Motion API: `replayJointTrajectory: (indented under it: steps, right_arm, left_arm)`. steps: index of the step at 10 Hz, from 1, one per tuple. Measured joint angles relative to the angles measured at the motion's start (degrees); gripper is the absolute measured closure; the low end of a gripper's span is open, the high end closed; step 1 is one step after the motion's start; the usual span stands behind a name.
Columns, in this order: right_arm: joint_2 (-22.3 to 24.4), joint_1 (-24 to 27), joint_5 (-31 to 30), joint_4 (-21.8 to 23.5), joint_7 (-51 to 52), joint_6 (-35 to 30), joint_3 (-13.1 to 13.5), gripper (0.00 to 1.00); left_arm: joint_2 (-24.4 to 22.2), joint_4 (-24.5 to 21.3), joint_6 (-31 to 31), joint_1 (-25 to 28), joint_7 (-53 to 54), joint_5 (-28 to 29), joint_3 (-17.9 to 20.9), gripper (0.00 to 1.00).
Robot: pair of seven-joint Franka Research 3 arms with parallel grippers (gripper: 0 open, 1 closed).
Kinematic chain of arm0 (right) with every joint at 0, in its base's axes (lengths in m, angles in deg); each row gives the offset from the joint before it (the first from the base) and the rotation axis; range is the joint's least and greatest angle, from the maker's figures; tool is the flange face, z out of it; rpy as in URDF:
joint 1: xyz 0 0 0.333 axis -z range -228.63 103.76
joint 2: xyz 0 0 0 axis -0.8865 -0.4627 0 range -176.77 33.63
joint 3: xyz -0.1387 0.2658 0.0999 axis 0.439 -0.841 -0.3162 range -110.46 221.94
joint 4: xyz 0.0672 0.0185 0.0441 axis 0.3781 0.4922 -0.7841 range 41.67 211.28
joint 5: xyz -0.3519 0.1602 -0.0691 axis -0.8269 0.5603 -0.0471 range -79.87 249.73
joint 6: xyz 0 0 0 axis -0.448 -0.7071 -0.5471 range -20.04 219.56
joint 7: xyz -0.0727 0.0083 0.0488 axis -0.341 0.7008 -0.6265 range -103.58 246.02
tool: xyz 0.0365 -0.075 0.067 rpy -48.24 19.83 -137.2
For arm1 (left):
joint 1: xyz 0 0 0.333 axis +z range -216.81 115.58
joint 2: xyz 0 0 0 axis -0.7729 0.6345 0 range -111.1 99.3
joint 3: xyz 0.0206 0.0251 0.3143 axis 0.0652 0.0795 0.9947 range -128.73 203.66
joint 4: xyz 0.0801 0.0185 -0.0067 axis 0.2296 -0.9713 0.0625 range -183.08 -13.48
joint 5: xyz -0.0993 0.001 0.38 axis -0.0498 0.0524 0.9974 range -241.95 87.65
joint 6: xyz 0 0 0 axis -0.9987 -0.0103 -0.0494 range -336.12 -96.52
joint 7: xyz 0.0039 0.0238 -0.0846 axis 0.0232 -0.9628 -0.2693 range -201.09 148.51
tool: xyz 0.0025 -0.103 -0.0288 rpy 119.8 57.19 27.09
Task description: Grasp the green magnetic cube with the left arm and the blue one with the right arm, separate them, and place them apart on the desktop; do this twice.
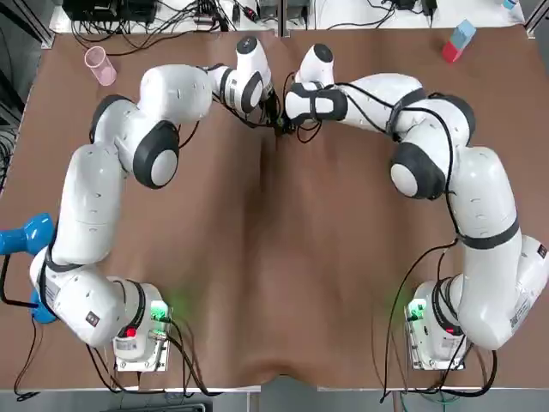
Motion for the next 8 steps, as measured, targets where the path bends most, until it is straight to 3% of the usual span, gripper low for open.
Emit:
replayJointTrajectory:
  steps: [2,3,8]
  right_arm:
    - [0.0,0.0,0.0,0.0,0.0,0.3,0.2,0.61]
    - [0.0,0.0,0.0,-0.1,0.0,0.6,0.4,0.78]
    - [0.0,0.0,0.0,-0.1,0.0,0.6,0.4,0.77]
  left_arm:
    - [0.0,-0.2,0.1,-0.1,0.0,0.0,0.0,0.76]
    - [0.0,-0.2,0.1,-0.1,0.0,0.0,0.0,0.76]
    - [0.0,-0.2,0.0,-0.1,0.0,0.0,0.0,0.76]
